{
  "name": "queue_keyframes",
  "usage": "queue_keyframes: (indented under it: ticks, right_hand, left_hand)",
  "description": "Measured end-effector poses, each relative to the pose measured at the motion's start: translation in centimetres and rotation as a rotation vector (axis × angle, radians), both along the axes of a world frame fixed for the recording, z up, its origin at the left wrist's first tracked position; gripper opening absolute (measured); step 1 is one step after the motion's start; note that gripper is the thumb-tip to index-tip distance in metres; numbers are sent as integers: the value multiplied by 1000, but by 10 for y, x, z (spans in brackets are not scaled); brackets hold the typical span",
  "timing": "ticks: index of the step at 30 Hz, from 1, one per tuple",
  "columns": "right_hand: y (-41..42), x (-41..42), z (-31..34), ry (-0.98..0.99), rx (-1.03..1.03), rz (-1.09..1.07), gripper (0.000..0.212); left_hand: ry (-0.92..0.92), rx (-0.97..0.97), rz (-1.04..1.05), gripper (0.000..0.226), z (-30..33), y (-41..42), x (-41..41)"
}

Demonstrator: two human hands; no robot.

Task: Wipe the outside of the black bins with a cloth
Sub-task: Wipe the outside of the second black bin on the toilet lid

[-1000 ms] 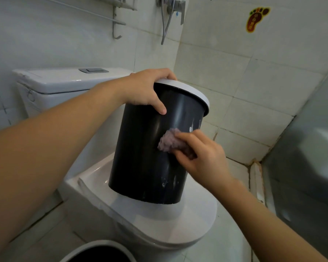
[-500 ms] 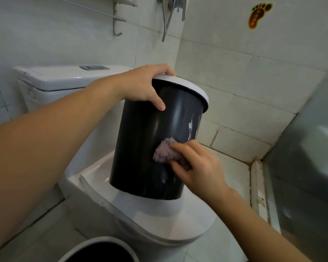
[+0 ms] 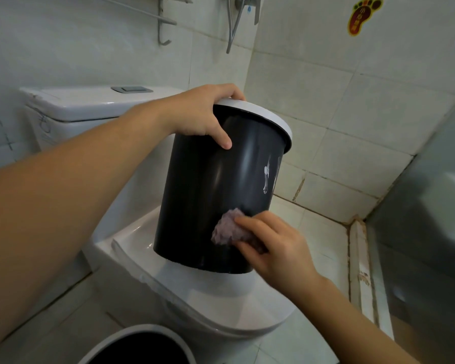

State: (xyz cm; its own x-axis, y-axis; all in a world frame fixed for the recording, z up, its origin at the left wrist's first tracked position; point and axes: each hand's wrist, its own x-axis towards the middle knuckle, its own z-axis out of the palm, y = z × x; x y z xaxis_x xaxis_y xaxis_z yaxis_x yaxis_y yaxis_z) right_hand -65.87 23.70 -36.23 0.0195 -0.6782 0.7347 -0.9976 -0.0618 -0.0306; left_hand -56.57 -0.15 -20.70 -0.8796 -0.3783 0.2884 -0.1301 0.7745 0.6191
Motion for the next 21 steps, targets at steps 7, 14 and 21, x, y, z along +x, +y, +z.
queue_keyframes:
  ticks: [7, 14, 21]
  right_hand:
    - [-7, 3, 5, 2, -82, -63, 27]
    - [11, 9, -17, 163, 108, 61, 24]
    - [-3, 5, -2, 25, -43, -54, 26]
  left_hand:
    - [9, -10, 14, 67, 0, 0, -1]
    - [-3, -4, 16, 66, 0, 1, 0]
    - [1, 0, 16, 66, 0, 1, 0]
